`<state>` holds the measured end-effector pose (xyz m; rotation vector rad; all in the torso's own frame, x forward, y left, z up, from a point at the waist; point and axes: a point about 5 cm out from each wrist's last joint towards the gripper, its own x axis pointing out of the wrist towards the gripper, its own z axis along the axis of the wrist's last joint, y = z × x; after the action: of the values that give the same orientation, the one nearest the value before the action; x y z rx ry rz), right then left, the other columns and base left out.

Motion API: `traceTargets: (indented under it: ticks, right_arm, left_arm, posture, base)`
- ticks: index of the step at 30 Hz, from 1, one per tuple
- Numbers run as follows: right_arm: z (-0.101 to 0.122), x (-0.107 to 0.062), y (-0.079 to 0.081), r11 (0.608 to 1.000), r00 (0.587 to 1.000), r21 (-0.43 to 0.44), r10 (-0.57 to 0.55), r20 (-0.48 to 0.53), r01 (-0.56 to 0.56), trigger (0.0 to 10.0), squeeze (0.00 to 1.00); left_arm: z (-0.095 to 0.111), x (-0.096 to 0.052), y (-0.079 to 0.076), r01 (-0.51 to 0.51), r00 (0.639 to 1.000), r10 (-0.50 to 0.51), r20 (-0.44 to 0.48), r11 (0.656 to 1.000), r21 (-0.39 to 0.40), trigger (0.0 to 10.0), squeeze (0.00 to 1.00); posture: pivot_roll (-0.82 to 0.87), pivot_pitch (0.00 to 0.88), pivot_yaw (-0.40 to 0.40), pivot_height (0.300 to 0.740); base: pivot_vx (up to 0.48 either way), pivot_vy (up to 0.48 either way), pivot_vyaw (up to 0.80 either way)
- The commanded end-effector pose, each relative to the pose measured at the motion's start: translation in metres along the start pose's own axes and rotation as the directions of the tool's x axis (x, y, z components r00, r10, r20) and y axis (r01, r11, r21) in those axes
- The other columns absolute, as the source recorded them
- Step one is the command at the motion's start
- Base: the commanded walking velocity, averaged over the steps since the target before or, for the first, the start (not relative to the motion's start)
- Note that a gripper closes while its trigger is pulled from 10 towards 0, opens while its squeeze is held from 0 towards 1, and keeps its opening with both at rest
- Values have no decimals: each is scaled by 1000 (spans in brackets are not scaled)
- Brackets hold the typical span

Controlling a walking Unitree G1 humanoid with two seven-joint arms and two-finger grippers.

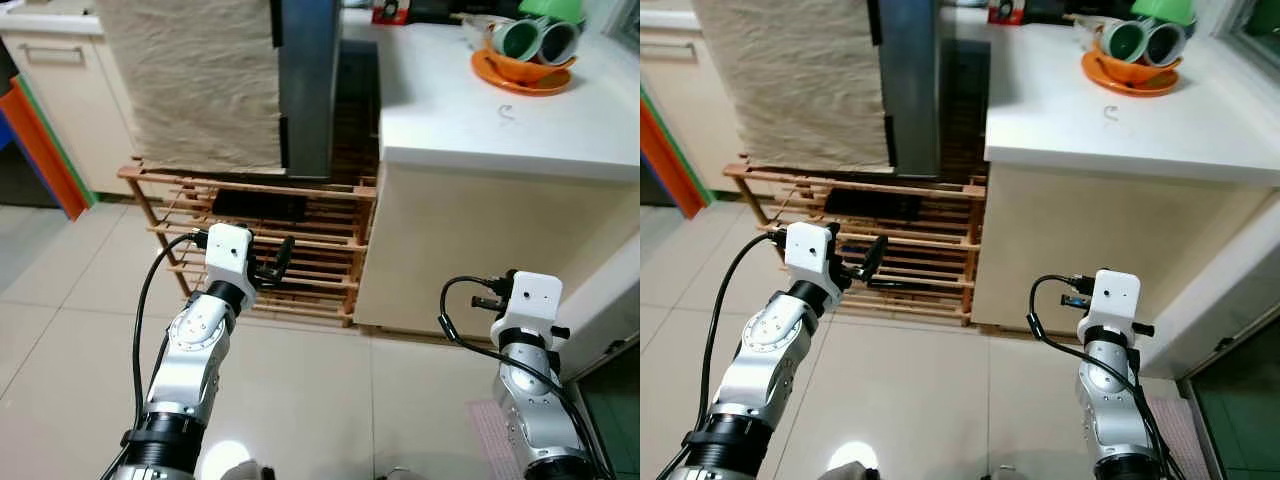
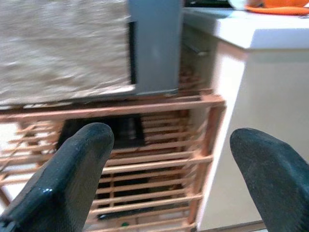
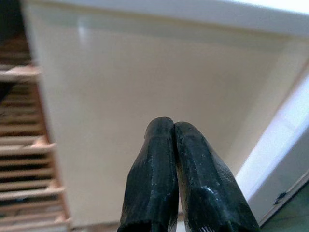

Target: Restocking fridge

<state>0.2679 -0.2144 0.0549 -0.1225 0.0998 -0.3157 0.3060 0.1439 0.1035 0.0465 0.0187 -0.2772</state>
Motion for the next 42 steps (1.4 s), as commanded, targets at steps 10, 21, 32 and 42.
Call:
traceTargets:
  ticks: [10,21,32,42]
  right_arm:
    - [7,7,9,997,998,47,63,21,-64,10000,0]
    - [11,8,15,993,993,29,112,45,-114,10000,0]
    - [9,5,18,990,990,38,137,39,-138,10000,0]
    - [9,-1,23,984,983,30,176,49,-178,10000,0]
  left_arm:
    - [-11,4,9,-97,993,96,-64,995,-16,10000,0]
    - [-7,5,0,-41,999,41,-21,999,-6,10000,0]
    - [-9,7,-4,-23,999,23,-23,1000,-6,10000,0]
    - [-9,9,-3,-27,999,27,-28,1000,-12,10000,0]
  posture:
    - [-21,0,-11,711]
    - [-31,0,-10,711]
    - [-40,0,-5,711]
    - [-44,0,-7,711]
  base:
    - [0,436,0]
    - [115,56,0]
    - [401,261,0]
    - [426,49,0]
